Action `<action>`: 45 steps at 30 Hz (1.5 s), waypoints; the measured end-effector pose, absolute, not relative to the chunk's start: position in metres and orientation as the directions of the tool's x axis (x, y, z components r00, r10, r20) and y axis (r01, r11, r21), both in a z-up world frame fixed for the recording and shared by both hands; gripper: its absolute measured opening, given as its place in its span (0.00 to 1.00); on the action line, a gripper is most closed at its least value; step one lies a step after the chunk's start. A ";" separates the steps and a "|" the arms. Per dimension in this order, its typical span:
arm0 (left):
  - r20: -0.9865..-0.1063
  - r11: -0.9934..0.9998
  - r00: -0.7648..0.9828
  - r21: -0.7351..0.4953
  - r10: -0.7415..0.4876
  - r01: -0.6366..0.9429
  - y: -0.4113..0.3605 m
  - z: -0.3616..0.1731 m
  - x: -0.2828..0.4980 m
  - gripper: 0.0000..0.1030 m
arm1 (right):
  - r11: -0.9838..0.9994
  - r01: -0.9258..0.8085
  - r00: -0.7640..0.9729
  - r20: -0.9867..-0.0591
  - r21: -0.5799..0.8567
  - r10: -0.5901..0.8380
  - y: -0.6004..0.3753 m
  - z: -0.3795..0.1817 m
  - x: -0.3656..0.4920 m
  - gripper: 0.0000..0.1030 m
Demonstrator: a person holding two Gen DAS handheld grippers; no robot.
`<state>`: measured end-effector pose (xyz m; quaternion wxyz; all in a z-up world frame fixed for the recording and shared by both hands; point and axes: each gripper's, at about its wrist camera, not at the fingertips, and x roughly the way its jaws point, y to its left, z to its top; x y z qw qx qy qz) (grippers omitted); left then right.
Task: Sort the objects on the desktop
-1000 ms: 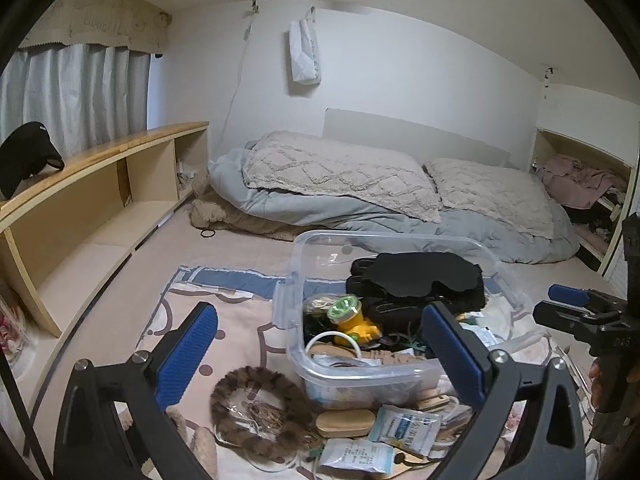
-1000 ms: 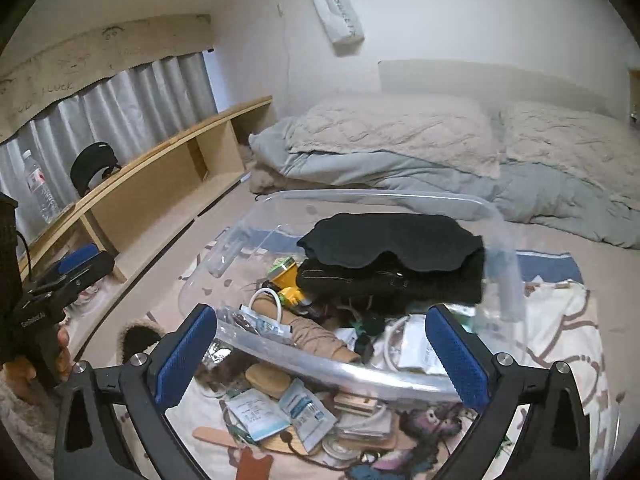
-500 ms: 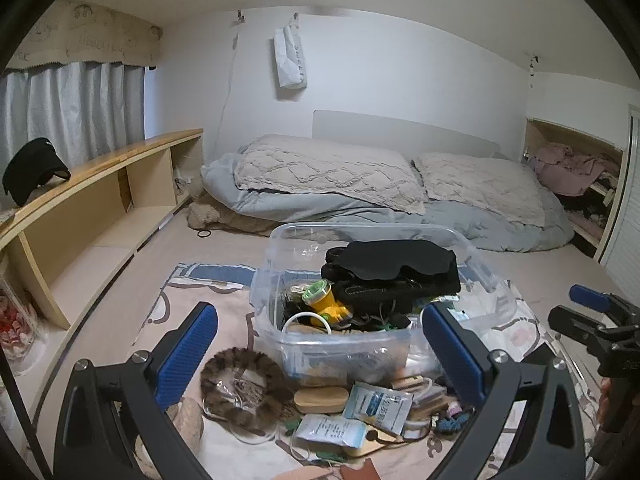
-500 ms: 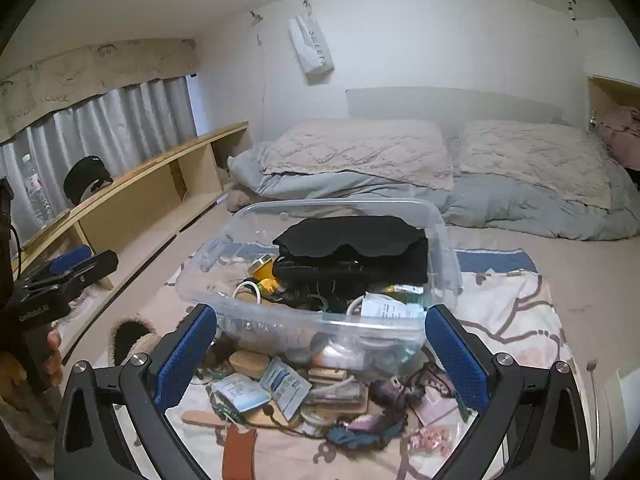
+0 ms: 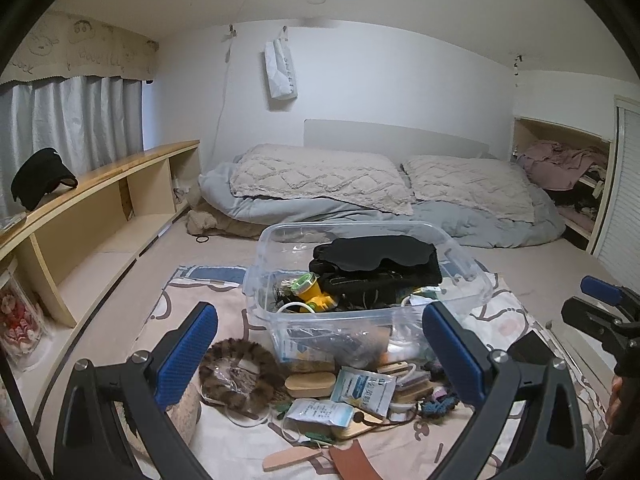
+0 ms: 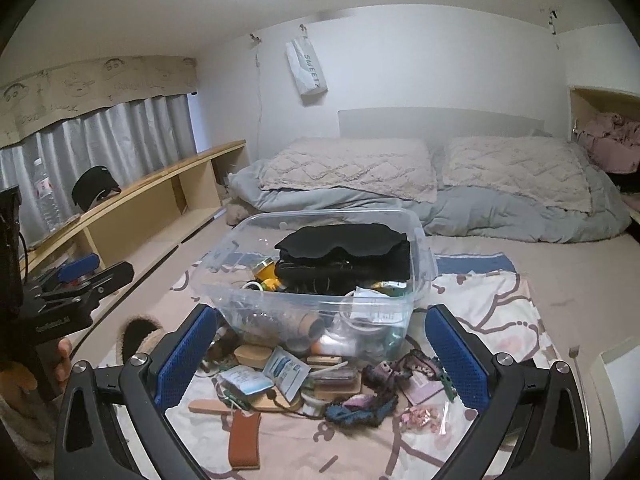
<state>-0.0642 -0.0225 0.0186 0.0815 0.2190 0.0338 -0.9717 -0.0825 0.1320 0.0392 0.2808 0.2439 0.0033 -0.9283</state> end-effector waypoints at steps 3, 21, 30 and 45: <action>-0.423 -0.987 -0.896 -0.022 -0.137 0.161 -0.018 0.019 -0.056 1.00 | -0.844 0.528 -0.739 -0.437 0.100 -0.513 0.132 0.042 -0.070 1.00; -0.437 -0.995 -0.895 -0.004 -0.090 0.102 0.005 0.005 -0.018 1.00 | -0.860 0.509 -0.764 -0.445 0.030 -0.468 0.143 0.030 -0.031 1.00; -0.424 -0.996 -0.901 0.007 -0.086 0.092 0.006 -0.001 0.000 1.00 | -0.858 0.513 -0.764 -0.442 0.024 -0.469 0.144 0.026 -0.018 1.00; -0.425 -0.997 -0.902 0.005 -0.072 0.077 0.006 -0.004 0.007 1.00 | -0.868 0.497 -0.781 -0.429 0.012 -0.453 0.145 0.026 -0.010 1.00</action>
